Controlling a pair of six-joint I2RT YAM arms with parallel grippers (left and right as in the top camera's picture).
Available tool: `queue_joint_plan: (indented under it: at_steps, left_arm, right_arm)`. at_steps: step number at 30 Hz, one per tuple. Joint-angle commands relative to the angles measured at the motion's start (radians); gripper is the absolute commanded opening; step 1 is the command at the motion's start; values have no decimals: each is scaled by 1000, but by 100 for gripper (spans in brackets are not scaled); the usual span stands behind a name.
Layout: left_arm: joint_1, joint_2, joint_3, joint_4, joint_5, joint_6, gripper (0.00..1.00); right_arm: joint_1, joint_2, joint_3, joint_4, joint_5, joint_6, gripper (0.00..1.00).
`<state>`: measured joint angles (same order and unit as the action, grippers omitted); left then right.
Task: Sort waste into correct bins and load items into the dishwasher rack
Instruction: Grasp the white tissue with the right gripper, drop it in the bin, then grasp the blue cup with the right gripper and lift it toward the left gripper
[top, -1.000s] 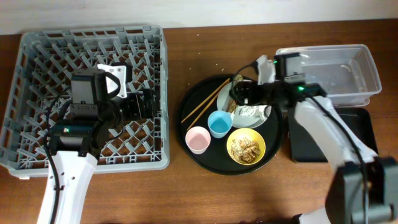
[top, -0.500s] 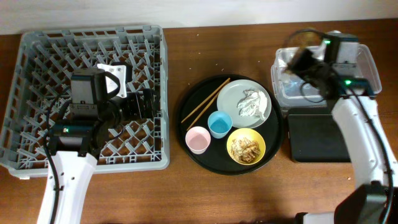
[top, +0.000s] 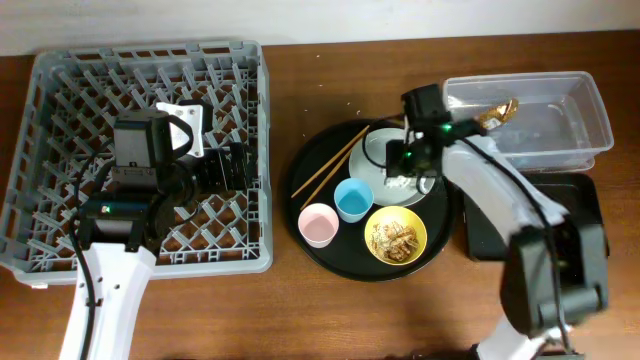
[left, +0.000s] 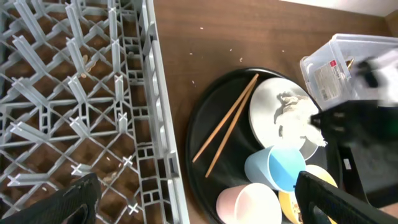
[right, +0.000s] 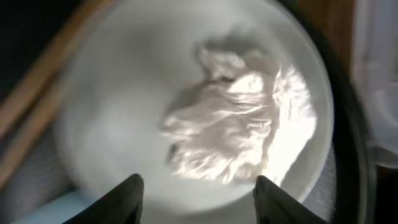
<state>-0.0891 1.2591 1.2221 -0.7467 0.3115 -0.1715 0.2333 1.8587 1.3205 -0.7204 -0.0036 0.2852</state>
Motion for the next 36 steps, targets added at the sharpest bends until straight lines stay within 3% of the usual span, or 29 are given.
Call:
queue_joint_plan:
  at_steps: [1, 2, 3, 4, 9, 12, 14, 15, 16, 17, 20, 21, 23, 26, 30, 31, 34, 35, 36]
  left_arm:
    - [0, -2, 15, 4, 14, 16, 99]
    - [0, -2, 15, 4, 14, 16, 99]
    - [0, -2, 15, 4, 14, 16, 99]
    - [0, -2, 15, 3, 14, 16, 99]
    - [0, -2, 15, 4, 14, 16, 99]
    - [0, -2, 15, 3, 14, 16, 99]
    - [0, -2, 15, 4, 14, 16, 99]
    - [0, -2, 15, 4, 14, 16, 99]
    - [0, -2, 15, 3, 14, 16, 99]
    - [0, -2, 15, 4, 14, 16, 99]
    - [0, -2, 15, 4, 14, 16, 99]
    - [0, -2, 15, 3, 14, 16, 99]
    - [0, -2, 15, 4, 14, 16, 99]
    - [0, -2, 15, 4, 14, 16, 99]
    - [0, -1, 15, 23, 16, 8, 99]
    - [0, -1, 15, 32, 37, 8, 99]
    - [1, -1, 15, 31, 37, 0, 95]
    - [14, -2, 15, 31, 44, -54, 95]
    - [42, -2, 17, 40, 103, -89, 95]
  right_arm:
    - [-13, 113, -10, 58, 68, 11, 63]
    - [-13, 138, -10, 63, 66, 11, 60]
    - [-13, 144, -10, 44, 30, 21, 35]
    - [-13, 129, -6, 35, -19, 23, 4]
    - [-150, -217, 155, 20, -89, 11, 4]
    - [-343, -209, 159, 97, 36, 91, 4]
    - [-404, -140, 159, 134, 2, 80, 42]
    - [-418, -135, 160, 125, -117, 8, 62]
    - [-419, -164, 179, 88, -204, 3, 69]
    - [-406, -237, 207, 11, -349, 3, 70]
    - [-303, -368, 207, -224, -430, -103, 69]
    - [-221, -376, 206, -351, -430, -138, 68]
    - [-91, -359, 158, -449, -410, -138, 65]
    - [105, -303, -2, -353, -297, -109, 56]
    - [145, -248, -86, -116, -239, -109, 52]
    - [145, -212, -98, -42, -173, -109, 43]
    - [145, -114, -103, 2, -175, -93, 31]
    - [145, -101, -103, -1, -177, -82, 27]
    - [145, -100, -103, -8, -199, -82, 18]
